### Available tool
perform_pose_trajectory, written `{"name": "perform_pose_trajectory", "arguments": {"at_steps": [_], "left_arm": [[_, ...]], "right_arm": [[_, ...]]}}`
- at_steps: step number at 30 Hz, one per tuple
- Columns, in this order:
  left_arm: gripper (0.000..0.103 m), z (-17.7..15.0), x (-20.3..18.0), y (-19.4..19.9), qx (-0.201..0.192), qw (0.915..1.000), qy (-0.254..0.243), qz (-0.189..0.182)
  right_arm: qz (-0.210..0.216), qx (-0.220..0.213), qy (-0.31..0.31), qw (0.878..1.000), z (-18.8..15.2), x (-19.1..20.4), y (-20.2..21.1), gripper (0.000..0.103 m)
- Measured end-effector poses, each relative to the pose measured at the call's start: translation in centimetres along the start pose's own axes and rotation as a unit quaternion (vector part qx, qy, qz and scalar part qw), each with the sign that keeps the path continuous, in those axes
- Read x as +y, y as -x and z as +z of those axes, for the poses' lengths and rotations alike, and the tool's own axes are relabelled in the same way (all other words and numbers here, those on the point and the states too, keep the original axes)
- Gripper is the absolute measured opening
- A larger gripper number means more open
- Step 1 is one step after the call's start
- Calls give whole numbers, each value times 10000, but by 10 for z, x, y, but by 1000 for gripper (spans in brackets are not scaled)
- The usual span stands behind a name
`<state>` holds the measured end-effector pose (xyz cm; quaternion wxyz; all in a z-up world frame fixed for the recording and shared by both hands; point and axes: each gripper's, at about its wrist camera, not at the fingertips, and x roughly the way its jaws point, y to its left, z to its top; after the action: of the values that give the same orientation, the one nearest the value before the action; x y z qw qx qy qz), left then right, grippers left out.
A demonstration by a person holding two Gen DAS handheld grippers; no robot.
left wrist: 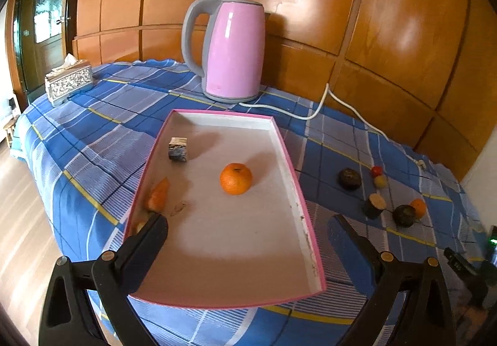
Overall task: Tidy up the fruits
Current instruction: 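Withdraw the open right tool from the tray, then reach the left tool to the dark brown round cake and grasp it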
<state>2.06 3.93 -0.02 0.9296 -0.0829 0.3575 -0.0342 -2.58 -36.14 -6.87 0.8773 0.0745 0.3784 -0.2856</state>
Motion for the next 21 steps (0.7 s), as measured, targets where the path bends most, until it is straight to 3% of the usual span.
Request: {"name": "perform_pose_trajectory", "arguments": {"at_steps": [10, 17, 21], "left_arm": [[103, 1, -11, -1, 73, 9994, -85, -316], [103, 4, -22, -7, 244, 9989, -245, -315], [103, 6, -31, -13, 401, 9978, -334, -402]], "right_arm": [[-150, 10, -24, 9999, -3, -7, -12, 46], [-231, -64, -15, 9997, -4, -8, -15, 59], [-210, -69, -98, 9997, -4, -12, -17, 61]]}}
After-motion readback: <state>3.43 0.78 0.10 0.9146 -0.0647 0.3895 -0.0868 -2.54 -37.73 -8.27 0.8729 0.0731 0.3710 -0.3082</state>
